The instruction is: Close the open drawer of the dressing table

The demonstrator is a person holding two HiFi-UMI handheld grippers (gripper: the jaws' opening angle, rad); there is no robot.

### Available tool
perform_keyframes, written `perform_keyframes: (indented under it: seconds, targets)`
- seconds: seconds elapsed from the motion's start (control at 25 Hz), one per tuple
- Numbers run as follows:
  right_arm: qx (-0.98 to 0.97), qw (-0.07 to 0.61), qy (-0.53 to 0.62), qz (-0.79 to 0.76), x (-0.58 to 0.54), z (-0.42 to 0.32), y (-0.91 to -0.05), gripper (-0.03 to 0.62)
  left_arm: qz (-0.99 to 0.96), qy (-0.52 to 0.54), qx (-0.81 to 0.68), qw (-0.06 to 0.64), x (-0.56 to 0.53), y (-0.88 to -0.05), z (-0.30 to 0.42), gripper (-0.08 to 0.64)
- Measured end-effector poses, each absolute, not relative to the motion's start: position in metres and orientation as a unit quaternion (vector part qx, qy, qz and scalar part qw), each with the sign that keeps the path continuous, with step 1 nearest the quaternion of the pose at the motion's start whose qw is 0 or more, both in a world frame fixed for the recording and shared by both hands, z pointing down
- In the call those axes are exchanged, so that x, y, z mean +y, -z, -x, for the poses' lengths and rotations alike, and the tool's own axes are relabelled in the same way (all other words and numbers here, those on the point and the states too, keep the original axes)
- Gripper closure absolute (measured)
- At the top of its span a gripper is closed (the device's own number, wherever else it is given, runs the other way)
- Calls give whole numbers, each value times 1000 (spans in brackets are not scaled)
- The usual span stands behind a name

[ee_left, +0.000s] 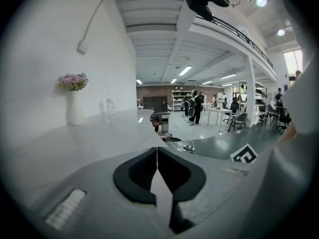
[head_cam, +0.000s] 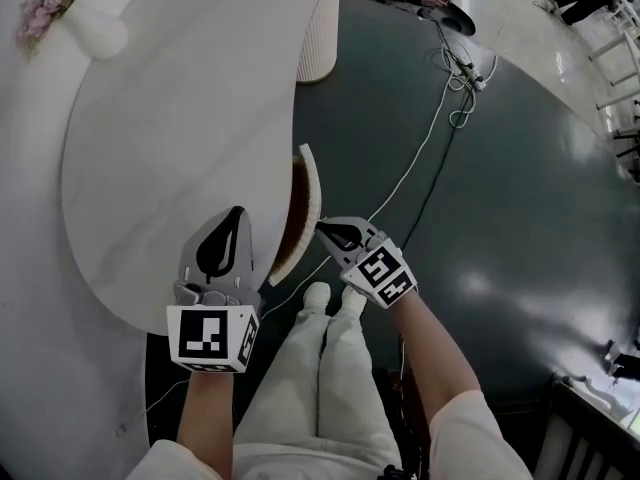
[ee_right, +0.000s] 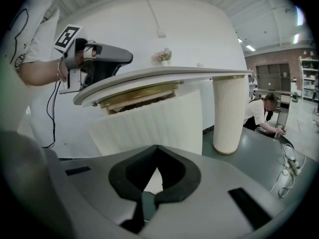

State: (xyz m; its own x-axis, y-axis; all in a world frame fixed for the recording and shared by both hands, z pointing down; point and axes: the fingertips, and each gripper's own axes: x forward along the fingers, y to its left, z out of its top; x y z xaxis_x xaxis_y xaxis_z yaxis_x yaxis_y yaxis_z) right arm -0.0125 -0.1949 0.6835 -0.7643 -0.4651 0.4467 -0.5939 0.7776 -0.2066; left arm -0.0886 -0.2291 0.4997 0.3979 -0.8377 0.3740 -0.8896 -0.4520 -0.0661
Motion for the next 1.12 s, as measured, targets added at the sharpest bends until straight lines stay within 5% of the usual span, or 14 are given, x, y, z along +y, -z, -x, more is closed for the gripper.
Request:
perform_keyframes:
  seconds: [0.52, 0.76, 1.12]
  targets:
    - [-939, 150, -153, -270, -209, 49, -682, 595, -825, -162, -529, 115, -234, -493, 99, 541]
    - [-944, 186, -127, -242, -214, 76, -695, 595, -824, -165, -531, 108, -229, -489, 105, 541]
    - [-946, 114, -153, -261, -225, 105, -696, 595, -830, -173, -522, 99, -227, -494, 108, 541]
